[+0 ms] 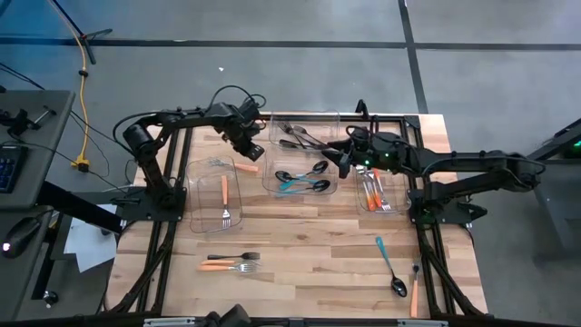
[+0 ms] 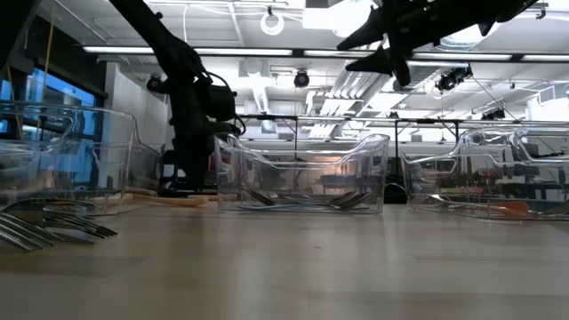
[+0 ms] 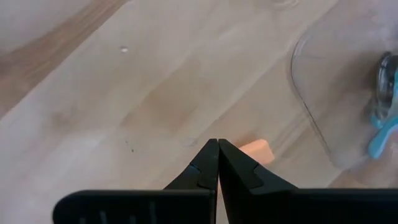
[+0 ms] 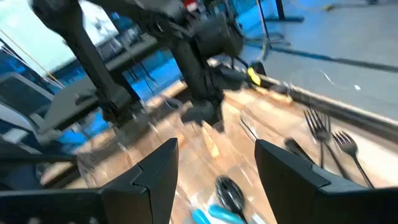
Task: Sort silverware by color (type)
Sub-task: Put the light orange fork into the bottom left transparent bin
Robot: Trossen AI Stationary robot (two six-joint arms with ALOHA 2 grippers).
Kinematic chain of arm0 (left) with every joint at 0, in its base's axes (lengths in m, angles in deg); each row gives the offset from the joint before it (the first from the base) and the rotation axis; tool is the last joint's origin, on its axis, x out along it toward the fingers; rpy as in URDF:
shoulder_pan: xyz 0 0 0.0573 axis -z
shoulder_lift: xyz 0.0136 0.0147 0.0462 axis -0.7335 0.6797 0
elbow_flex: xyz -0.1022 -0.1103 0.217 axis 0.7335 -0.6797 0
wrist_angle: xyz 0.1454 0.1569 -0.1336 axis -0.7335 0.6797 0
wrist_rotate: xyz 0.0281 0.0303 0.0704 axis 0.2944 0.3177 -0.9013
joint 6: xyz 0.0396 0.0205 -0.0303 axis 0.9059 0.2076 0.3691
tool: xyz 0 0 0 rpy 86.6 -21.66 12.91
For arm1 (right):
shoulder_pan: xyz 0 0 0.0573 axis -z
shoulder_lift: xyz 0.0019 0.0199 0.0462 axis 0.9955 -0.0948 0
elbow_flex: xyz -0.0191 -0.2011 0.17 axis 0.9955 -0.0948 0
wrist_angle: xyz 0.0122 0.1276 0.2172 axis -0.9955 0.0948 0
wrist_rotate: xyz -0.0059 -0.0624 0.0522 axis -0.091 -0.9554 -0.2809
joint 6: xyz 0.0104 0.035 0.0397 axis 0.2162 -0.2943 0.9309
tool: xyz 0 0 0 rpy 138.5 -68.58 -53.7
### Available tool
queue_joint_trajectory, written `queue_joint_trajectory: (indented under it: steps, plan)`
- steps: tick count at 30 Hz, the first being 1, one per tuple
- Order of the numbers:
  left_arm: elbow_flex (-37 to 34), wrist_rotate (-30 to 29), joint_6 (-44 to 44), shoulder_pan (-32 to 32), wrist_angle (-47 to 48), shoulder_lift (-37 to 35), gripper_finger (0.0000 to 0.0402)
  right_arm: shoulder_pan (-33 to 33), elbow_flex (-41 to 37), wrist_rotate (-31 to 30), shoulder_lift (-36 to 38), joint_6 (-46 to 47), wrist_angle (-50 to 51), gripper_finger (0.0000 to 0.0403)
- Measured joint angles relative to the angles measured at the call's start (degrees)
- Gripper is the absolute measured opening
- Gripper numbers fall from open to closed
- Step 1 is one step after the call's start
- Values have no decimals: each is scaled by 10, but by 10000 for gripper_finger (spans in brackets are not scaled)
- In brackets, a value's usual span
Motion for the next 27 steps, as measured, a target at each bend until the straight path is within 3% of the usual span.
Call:
queue_joint_trajectory:
  steps: [10,27]
  plan:
    - [0,-24,-29,30,37,0,0,0,0,10,-50,35,-6,197]
    - [0,-33,-68,65,37,0,0,0,0,10,-54,36,-6,197]
